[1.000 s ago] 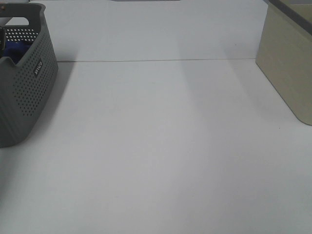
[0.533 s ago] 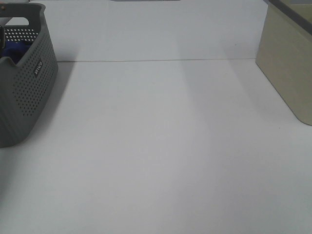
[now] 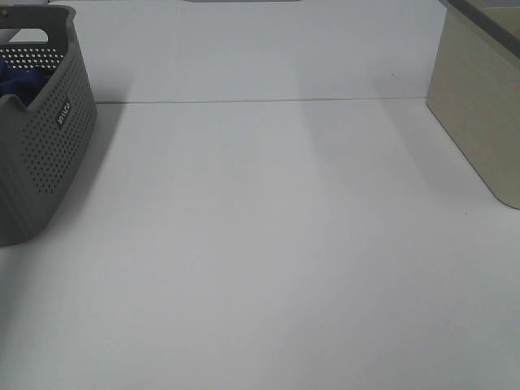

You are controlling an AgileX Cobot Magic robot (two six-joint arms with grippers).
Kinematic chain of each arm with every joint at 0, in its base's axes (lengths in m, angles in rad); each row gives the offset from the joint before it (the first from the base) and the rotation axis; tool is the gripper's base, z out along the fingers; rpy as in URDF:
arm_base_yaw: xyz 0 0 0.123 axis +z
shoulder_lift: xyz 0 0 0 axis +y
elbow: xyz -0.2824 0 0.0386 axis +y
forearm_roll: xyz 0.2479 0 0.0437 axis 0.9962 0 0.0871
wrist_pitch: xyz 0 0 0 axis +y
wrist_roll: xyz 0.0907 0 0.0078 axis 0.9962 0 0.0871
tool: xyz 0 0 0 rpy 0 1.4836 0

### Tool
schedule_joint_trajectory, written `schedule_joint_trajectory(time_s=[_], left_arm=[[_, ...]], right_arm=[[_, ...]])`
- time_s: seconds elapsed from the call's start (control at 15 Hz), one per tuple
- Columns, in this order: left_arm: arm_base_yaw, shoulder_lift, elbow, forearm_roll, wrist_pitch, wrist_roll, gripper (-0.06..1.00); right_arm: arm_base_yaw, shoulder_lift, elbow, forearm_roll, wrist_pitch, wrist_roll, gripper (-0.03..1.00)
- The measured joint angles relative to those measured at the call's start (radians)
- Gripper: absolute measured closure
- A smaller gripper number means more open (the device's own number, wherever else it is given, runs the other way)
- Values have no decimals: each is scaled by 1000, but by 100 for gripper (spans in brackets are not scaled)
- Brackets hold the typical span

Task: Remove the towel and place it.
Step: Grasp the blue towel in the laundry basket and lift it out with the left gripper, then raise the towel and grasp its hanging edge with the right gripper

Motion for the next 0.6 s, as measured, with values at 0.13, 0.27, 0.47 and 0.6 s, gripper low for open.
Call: schedule_joint_trajectory(time_s=[0.13,0.27,0.47,0.6], left_arm=[[0,-69,0,-18,0,0,94],[0,-124,0,-34,-11,0,94],[-11,-201,0,-72,-22,0,94],[-39,-239,0,-77,-28,-1,94]], right_arm=[[0,0,0,8,0,0,21],[0,1,0,19,0,0,21],[0,29,-2,20,-1,-40,21],[0,64,-14,35,-24,-100,21]])
